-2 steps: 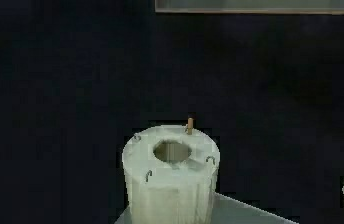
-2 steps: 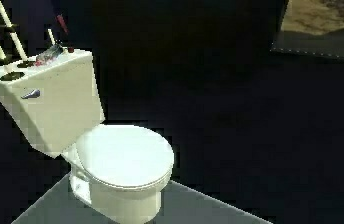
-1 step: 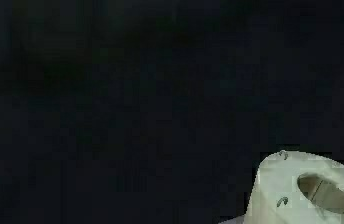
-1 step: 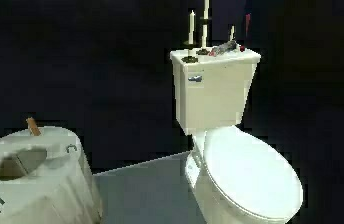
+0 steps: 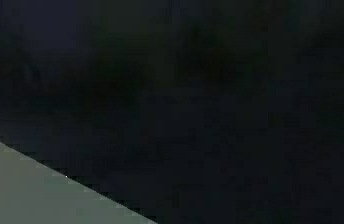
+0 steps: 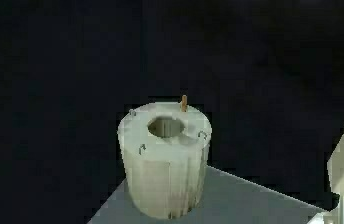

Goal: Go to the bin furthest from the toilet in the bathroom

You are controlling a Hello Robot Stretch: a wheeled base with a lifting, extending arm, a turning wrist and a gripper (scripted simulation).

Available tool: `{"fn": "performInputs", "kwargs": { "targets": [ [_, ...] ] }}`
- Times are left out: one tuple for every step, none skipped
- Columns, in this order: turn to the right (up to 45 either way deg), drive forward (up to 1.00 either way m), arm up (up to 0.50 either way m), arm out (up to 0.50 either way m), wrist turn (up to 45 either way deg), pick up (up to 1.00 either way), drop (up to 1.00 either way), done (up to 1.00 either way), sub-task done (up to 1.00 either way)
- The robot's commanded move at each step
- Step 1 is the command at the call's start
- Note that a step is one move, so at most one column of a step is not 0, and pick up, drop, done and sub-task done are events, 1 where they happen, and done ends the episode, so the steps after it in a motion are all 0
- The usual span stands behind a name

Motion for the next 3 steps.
{"fn": "performInputs", "kwargs": {
  "targets": [
    [-45.0,0.0,0.0,0.0,0.0,0.0,0.0,0.0,0.0],
    [-15.0,0.0,0.0,0.0,0.0,0.0,0.0,0.0,0.0],
    [-3.0,0.0,0.0,0.0,0.0,0.0,0.0,0.0,0.0]
  ]
}}
